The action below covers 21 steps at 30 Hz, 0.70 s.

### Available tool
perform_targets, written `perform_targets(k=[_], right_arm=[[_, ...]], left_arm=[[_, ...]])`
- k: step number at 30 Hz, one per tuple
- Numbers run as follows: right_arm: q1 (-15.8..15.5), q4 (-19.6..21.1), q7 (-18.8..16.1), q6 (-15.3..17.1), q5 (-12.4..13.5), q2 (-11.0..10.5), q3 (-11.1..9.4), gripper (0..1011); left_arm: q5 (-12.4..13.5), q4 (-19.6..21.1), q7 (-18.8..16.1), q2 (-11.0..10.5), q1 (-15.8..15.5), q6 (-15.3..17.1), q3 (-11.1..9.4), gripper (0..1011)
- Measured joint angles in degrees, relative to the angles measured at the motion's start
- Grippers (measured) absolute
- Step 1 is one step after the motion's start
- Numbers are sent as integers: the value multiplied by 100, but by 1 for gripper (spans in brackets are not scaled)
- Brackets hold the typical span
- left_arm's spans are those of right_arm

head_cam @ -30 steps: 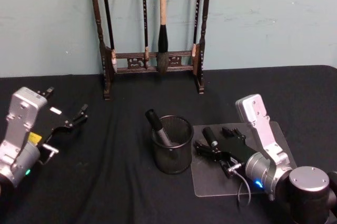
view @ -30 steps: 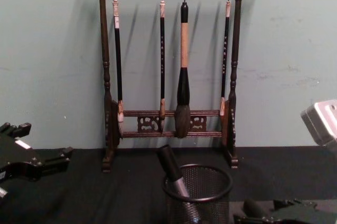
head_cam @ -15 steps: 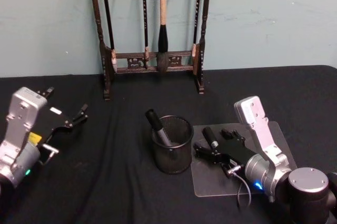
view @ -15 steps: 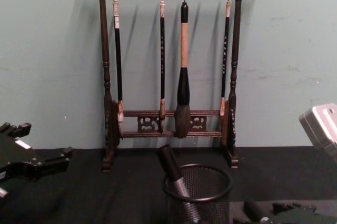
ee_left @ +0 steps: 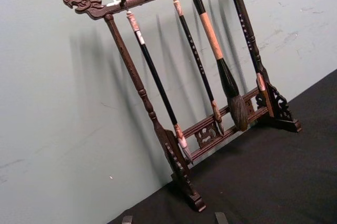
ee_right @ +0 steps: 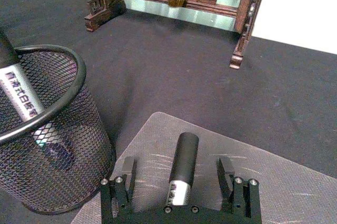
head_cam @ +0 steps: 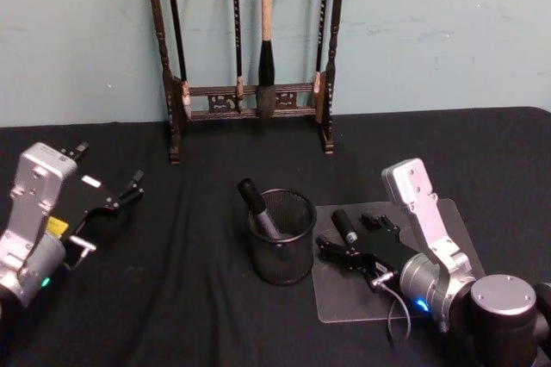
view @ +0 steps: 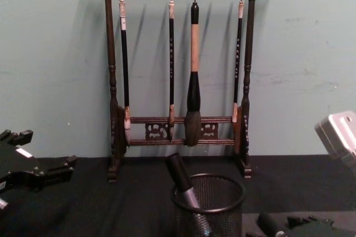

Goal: Pick up the water-based marker from the table and place it into the pen holder.

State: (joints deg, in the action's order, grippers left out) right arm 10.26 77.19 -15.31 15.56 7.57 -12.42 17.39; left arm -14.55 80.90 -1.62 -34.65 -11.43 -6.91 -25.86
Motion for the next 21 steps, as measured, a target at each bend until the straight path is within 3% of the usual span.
perform_targets(k=[5, 13, 14, 21], right_arm=[[-1, 0, 3, -1, 0, 1, -2, 993], [-4, 1, 8, -2, 1, 1, -4, 824], [-6, 3, 11, -2, 2, 1, -4, 711], [-6, 6, 12, -2, 4, 1, -4, 478]], left_arm=[[0, 0, 0, 0, 0, 0, 0, 1009], [0, 0, 0, 0, 0, 0, 0, 1009], [0, 0, 0, 0, 0, 0, 0, 1009], [0, 0, 0, 0, 0, 0, 0, 1009]])
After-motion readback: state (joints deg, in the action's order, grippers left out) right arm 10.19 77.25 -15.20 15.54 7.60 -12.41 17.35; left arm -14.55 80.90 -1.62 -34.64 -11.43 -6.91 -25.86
